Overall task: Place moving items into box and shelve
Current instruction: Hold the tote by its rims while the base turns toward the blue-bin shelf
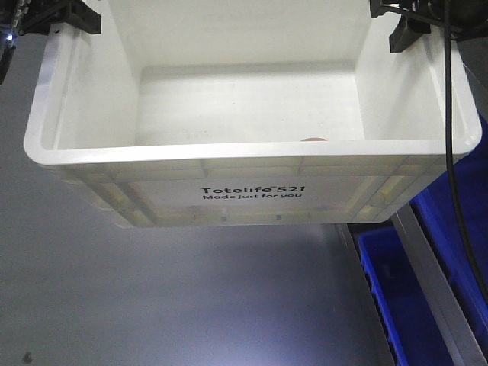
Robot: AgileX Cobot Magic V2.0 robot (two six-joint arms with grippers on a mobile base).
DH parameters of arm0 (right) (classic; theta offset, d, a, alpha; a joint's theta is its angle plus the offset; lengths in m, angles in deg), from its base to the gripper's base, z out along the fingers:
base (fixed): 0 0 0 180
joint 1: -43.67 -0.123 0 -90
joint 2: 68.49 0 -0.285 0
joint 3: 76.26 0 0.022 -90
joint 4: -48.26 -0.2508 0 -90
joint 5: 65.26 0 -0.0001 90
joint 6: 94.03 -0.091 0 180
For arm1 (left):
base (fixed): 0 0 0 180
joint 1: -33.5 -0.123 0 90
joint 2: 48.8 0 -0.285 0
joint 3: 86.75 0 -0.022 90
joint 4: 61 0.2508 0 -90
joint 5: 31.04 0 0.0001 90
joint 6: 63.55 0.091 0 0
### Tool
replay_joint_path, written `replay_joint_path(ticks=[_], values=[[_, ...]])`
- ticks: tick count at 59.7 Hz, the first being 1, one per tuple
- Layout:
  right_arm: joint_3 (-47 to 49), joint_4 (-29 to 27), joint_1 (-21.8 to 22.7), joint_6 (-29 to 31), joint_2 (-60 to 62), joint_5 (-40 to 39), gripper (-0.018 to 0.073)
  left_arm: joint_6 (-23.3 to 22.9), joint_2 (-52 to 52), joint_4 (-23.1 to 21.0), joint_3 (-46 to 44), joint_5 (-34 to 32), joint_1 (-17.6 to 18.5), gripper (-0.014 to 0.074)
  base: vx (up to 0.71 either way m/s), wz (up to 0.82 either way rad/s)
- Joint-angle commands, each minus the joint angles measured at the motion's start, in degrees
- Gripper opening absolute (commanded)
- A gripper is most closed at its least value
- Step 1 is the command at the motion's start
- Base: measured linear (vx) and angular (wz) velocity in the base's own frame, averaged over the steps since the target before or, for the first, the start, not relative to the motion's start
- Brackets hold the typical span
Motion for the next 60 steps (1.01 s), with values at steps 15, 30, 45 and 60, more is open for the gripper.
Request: replay_joint_path(ticks=[15, 30, 45, 60], values=[[2.4, 3.7, 0.8, 0.7, 3.3, -0.2, -0.0005, 0.5, -3.1, 1.8, -2.4, -6.9, -0.4, 0.0, 0.5, 0.1], [2.4, 3.7, 0.8, 0.7, 3.3, -0.2, -0.0005, 0.5, -3.1, 1.8, -2.4, -6.9, -0.4, 0.0, 0.45, 0.14], [2.4, 3.7, 0.8, 0.7, 3.3, -0.2, -0.0005, 0.5, -3.1, 1.8, -2.4, -6.9, -0.4, 0.0, 0.4, 0.19], [2.4, 3.8, 0.8, 0.7, 3.3, -0.2, -0.0005, 0.5, -3.1, 1.8, -2.4, -6.9, -0.4, 0.0, 0.35, 0.22]])
